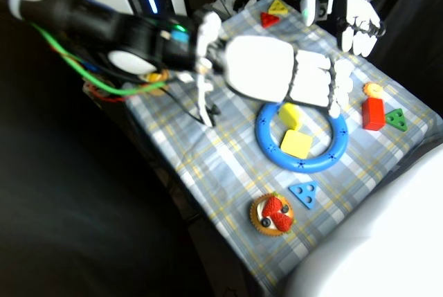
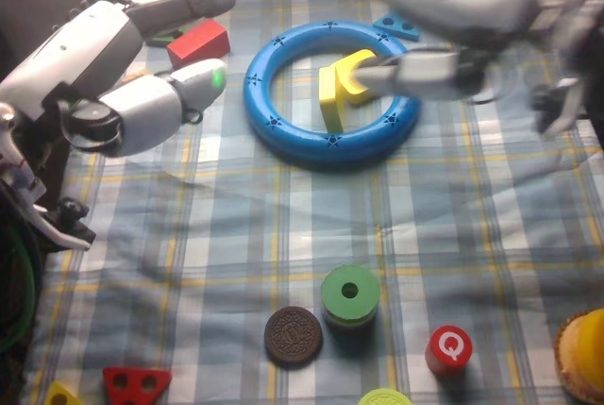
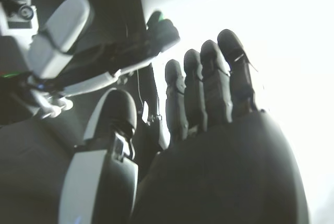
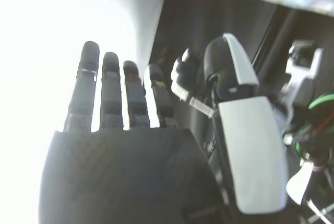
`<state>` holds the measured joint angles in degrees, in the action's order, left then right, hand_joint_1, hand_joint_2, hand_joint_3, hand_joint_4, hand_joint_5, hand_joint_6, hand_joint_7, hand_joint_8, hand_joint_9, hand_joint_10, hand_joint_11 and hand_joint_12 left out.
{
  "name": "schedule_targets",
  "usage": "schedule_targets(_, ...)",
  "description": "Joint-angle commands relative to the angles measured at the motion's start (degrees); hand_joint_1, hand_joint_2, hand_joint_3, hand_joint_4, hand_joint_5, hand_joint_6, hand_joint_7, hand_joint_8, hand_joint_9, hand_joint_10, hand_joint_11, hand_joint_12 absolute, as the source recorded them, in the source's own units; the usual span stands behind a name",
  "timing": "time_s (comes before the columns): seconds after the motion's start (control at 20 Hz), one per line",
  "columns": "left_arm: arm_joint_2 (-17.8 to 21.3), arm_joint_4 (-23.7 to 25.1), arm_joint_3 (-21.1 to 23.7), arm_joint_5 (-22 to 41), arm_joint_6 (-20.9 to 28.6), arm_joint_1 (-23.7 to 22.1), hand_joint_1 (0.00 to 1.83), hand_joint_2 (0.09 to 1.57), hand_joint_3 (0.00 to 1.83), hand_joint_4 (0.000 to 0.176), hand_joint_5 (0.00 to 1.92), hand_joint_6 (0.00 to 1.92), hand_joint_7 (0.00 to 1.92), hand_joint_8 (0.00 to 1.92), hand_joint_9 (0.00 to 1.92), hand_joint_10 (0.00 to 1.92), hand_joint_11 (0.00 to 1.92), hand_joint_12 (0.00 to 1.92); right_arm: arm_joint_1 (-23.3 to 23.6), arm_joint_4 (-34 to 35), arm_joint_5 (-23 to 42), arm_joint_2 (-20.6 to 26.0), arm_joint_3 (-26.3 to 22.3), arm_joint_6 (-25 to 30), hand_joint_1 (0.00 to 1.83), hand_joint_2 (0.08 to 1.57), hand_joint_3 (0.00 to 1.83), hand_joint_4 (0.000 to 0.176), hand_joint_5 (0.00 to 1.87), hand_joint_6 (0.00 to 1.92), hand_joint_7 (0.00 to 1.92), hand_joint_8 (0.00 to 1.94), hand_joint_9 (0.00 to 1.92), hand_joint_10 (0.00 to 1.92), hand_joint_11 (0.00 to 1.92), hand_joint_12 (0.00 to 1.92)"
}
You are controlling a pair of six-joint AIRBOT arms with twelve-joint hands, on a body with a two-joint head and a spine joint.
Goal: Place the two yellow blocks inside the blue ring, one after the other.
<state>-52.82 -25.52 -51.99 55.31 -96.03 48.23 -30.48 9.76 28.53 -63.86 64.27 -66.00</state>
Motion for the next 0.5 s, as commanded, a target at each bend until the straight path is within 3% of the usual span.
schedule_targets(0.0,0.4,1.6,0.2,8.1,0.6,-0.2,0.63,1.4,0.0,0.018,0.38,0.0,0.31,0.0,0.24,0.0,0.0,0.9,-0.8,-0.2,10.5,1.8,-1.6,0.0,0.6,1.27,0.0,0.026,0.0,0.0,0.04,0.0,0.15,0.09,0.0,1.16)
schedule_targets(0.05,0.8,1.6,0.5,8.9,1.2,0.1,0.64,1.4,0.0,0.017,0.36,0.0,0.3,0.0,0.24,0.0,0.0,0.9,-2.5,-0.1,13.4,4.4,-3.8,0.3,0.56,1.27,0.0,0.025,0.0,0.0,0.03,0.0,0.13,0.09,0.0,1.24)
schedule_targets(0.1,0.9,1.8,0.7,9.4,1.6,0.3,0.61,1.4,0.0,0.031,0.3,0.0,0.28,0.0,0.24,0.0,0.0,0.85,-3.5,0.1,14.9,5.8,-5.0,0.4,0.52,1.28,0.0,0.035,0.0,0.0,0.0,0.0,0.06,0.06,0.0,1.09)
schedule_targets(0.15,1.2,2.2,0.8,10.0,2.5,0.5,0.56,1.41,0.0,0.056,0.23,0.0,0.25,0.0,0.21,0.0,0.0,0.74,-4.8,0.2,16.7,7.9,-6.5,0.4,0.45,1.28,0.0,0.054,0.0,0.0,0.0,0.0,0.02,0.04,0.0,0.86)
schedule_targets(0.2,1.5,2.6,1.0,10.7,3.3,0.7,0.55,1.41,0.0,0.061,0.22,0.0,0.24,0.0,0.2,0.0,0.0,0.68,-6.2,0.3,18.5,10.3,-7.9,0.4,0.41,1.29,0.0,0.056,0.0,0.0,0.0,0.0,0.02,0.04,0.0,0.69)
schedule_targets(0.25,1.9,2.9,1.2,11.4,4.0,0.9,0.56,1.39,0.0,0.056,0.2,0.0,0.21,0.0,0.14,0.0,0.0,0.64,-7.5,0.4,20.2,12.1,-9.2,0.4,0.44,1.3,0.0,0.066,0.0,0.0,0.0,0.0,0.04,0.04,0.0,0.67)
schedule_targets(0.3,2.4,3.3,1.4,12.6,5.4,1.4,0.47,1.38,0.0,0.061,0.13,0.0,0.12,0.0,0.11,0.0,0.0,1.0,-9.5,0.7,22.7,14.1,-10.8,0.4,0.45,1.31,0.0,0.062,0.0,0.0,0.0,0.0,0.03,0.02,0.0,0.43)
schedule_targets(0.35,2.6,3.7,1.4,13.5,6.9,1.7,0.47,1.38,0.0,0.061,0.13,0.0,0.12,0.0,0.11,0.0,0.0,1.0,-11.2,1.3,24.8,15.5,-12.0,0.4,0.45,1.31,0.0,0.062,0.0,0.0,0.0,0.0,0.03,0.02,0.0,0.43)
schedule_targets(0.4,2.8,4.0,1.3,14.2,8.3,2.0,0.52,1.38,0.0,0.049,0.11,0.0,0.08,0.0,0.06,0.01,0.0,0.78,-12.6,1.8,26.5,16.5,-12.7,0.4,0.46,1.31,0.0,0.054,0.0,0.0,0.0,0.0,0.01,0.0,0.0,0.21)
schedule_targets(0.45,3.0,4.5,1.3,15.3,9.9,2.4,0.47,1.37,0.0,0.072,0.07,0.0,0.04,0.0,0.04,0.0,0.0,0.57,-15.3,3.2,30.0,18.2,-14.2,0.4,0.46,1.3,0.0,0.052,0.0,0.0,0.0,0.0,0.0,0.0,0.0,0.09)
